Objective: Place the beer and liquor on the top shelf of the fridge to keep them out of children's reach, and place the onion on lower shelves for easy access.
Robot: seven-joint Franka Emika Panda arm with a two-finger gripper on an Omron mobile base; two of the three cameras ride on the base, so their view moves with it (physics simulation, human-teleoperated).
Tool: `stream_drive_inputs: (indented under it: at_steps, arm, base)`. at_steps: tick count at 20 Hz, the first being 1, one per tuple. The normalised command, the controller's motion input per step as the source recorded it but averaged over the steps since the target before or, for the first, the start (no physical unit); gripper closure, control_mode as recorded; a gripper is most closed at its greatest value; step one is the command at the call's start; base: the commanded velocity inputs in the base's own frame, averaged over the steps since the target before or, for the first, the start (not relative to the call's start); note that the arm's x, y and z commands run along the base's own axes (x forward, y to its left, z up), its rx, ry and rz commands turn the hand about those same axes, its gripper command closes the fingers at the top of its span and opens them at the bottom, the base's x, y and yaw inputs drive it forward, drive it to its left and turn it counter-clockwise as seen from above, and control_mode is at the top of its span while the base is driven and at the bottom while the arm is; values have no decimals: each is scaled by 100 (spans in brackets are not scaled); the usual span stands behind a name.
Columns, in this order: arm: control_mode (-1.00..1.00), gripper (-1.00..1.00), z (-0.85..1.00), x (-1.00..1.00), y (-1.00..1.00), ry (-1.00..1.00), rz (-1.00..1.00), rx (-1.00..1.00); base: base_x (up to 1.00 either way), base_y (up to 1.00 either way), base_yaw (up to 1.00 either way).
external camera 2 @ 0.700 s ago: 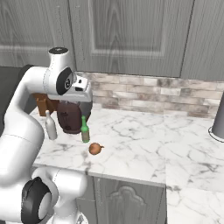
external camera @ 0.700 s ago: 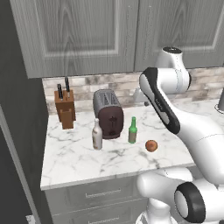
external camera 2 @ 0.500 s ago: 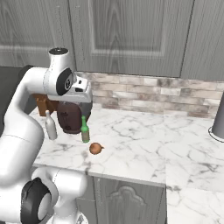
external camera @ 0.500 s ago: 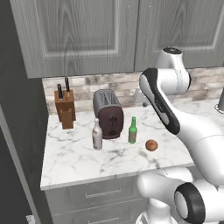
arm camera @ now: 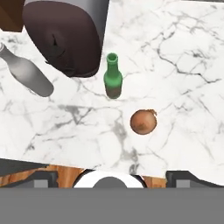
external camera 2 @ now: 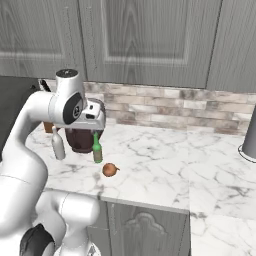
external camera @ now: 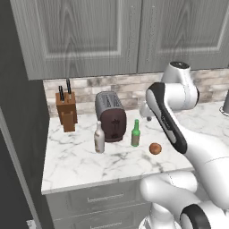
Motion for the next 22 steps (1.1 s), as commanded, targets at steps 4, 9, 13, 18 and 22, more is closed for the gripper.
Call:
stream_drive_inputs:
  at_steps: [4, 9, 13, 18, 22]
  arm:
    - [-100, -100, -31, -16, 0, -7, 9, 0]
    - [-100, -100, -34, -3, -1, -25, 24, 5]
    - [-100, -100, -31, 0, -13, -27, 30, 11]
    - [-100, -100, -20, 3, -22, -23, 30, 14]
    - [-100, -100, -18, 17, -18, -22, 24, 18]
  base:
    - [0, 0, 0]
    - [0, 0, 0]
    - [0, 0, 0]
    - [0, 0, 0]
    - [0, 0, 0]
